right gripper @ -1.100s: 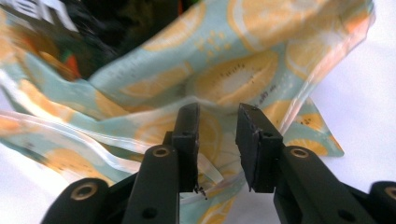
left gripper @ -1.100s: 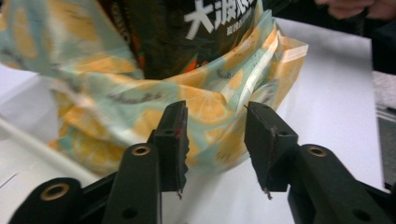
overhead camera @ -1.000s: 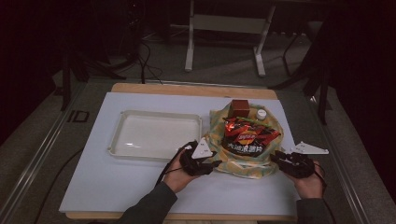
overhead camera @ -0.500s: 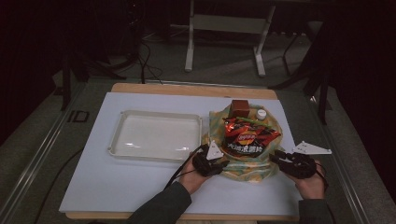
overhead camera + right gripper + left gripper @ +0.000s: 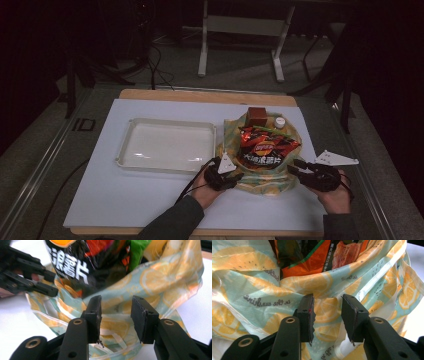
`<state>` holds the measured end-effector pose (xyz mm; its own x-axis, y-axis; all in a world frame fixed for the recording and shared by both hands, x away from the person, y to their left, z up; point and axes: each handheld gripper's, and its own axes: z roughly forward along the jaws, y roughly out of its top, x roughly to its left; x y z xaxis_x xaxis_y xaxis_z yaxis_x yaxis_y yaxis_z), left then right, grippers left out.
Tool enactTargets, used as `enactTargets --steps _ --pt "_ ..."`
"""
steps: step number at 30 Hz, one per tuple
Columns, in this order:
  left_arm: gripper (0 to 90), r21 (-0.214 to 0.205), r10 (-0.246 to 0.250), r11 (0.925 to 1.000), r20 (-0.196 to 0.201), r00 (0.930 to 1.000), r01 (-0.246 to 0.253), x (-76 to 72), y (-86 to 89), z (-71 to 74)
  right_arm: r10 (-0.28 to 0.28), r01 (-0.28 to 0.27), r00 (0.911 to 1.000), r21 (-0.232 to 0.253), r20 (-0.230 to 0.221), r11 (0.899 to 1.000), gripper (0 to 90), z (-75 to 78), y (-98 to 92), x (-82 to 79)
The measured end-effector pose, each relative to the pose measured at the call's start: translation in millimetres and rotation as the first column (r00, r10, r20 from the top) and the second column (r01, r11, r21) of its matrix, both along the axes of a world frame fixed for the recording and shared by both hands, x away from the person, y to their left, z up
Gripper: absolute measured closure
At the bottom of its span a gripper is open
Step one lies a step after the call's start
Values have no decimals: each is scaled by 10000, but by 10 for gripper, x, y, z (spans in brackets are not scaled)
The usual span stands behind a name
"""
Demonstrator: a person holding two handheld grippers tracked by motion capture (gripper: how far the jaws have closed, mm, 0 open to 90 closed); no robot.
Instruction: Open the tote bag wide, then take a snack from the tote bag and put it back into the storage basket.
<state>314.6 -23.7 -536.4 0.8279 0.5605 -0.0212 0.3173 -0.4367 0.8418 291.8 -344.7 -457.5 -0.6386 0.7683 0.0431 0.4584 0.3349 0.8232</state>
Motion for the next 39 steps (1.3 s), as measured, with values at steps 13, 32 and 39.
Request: enactTargets --steps 13,32,39 --pt "593 81 -73 9999 38 10000 73 -7 -10 -5 554 -562 9979 226 330 9982 564 257 10 2" --pt "567 33 -5 10000 -62 10000 6 1 -9 -6 797 -866 9957 1648 479 9825 503 365 108 294" --pt "561 25 -4 10000 -75 10000 5 4 -9 -7 888 -969 9945 1613 563 9821 686 387 164 383"
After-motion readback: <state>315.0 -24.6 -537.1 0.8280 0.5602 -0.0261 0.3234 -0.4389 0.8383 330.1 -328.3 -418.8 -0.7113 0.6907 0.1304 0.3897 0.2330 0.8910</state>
